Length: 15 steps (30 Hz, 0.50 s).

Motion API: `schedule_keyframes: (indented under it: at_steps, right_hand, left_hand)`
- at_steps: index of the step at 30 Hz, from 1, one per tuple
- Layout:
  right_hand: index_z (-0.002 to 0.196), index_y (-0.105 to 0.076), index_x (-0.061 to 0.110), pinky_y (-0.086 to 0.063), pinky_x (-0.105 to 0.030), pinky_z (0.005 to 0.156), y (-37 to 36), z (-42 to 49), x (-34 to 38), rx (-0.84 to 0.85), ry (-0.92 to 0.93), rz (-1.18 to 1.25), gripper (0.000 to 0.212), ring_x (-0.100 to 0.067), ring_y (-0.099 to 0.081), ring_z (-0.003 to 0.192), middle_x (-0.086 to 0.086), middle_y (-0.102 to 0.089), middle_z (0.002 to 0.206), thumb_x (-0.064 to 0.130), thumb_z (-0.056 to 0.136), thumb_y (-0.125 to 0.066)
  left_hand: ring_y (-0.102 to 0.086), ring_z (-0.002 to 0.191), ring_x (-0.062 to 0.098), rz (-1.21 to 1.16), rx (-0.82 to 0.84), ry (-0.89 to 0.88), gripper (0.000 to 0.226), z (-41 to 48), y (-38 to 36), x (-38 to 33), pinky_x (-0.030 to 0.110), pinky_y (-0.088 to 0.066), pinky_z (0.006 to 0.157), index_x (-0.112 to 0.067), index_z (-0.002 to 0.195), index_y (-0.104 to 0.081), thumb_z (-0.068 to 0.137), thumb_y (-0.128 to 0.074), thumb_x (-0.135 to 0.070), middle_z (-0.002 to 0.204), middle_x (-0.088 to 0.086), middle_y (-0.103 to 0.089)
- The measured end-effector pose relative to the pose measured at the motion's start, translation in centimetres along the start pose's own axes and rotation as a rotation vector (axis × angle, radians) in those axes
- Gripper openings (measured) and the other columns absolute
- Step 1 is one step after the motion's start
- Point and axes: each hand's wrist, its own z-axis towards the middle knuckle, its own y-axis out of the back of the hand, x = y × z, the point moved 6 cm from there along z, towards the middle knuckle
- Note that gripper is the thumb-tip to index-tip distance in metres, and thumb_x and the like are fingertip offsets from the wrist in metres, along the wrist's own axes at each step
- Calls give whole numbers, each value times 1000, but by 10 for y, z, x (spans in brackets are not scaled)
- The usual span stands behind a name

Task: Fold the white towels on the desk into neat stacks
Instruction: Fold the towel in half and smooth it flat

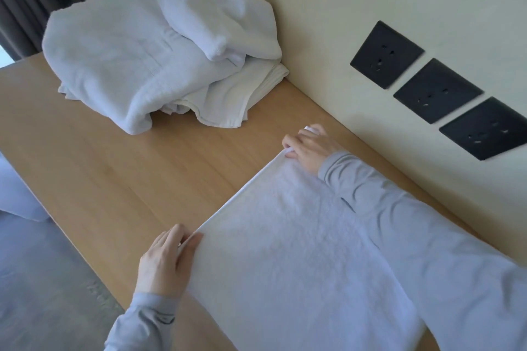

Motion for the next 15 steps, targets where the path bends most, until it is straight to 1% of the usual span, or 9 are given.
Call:
schedule_keyframes:
  at_steps: [1,3,4,5,7,9,11,13,15]
  right_hand:
    - [95,-51,16,-28,-34,96,-2,2,-1,22,-27,6,12,-18,-51,86,7,-53,78,25,95,-45]
    - [99,-52,16,-29,-32,90,-6,5,-4,64,-97,14,20,-17,-50,94,6,-58,93,35,94,-46]
    - [104,-54,17,-28,-31,91,-7,3,-5,77,-136,7,24,-17,-50,100,5,-57,102,37,94,-47]
    - [111,-54,17,-28,-33,96,-7,0,-6,81,-180,-3,28,-16,-48,109,4,-55,114,37,93,-48]
    - [122,-52,16,-23,-46,108,4,-10,2,-14,-277,-12,33,-19,-38,130,0,-44,136,26,91,-54]
    - [121,-55,9,-21,-56,110,17,-26,30,-217,-341,59,41,-23,-37,135,-7,-46,140,-1,81,-58]
    - [116,-60,2,-26,-57,108,16,-44,77,-357,-223,211,45,-27,-45,130,-12,-55,132,-10,73,-55]
    - [122,-58,4,-27,-51,109,0,-63,118,-267,-17,279,40,-23,-45,131,-9,-54,135,6,84,-47]
    - [134,-50,10,-24,-48,110,-14,-74,103,-124,35,246,46,-19,-37,137,-4,-44,144,23,91,-38]
  left_hand:
    - [-41,67,7,-11,5,10,30,1,-1,2,22,-33,50,-9,63,-51,82,-52,-33,83,-7,-50]
    - [-44,67,7,-49,14,66,27,2,-2,7,20,-33,54,-8,62,-52,77,-58,-28,68,-1,-52]
    - [-46,65,10,-66,13,105,26,3,-1,8,20,-33,55,-8,62,-53,75,-60,-28,60,-2,-51]
    - [-48,63,13,-75,6,144,24,3,0,8,20,-34,56,-7,66,-55,74,-63,-28,62,-5,-54]
    - [-57,74,27,25,-74,135,18,-1,3,-3,29,-38,64,-6,84,-60,78,-65,-22,81,7,-63]
    - [-58,95,36,202,-132,-63,25,-10,-5,-38,36,-39,79,-6,105,-60,84,-53,-19,107,14,-63]
    - [-55,117,33,267,-15,-255,40,-22,-29,-73,39,-37,95,-7,120,-59,91,-41,-27,128,15,-58]
    - [-45,129,29,313,181,-265,58,-28,-47,-79,36,-23,110,-2,131,-51,96,-25,-40,139,14,-49]
    - [-35,135,24,364,263,-249,68,-28,-54,-68,33,-12,115,-2,137,-42,96,-15,-48,144,12,-40]
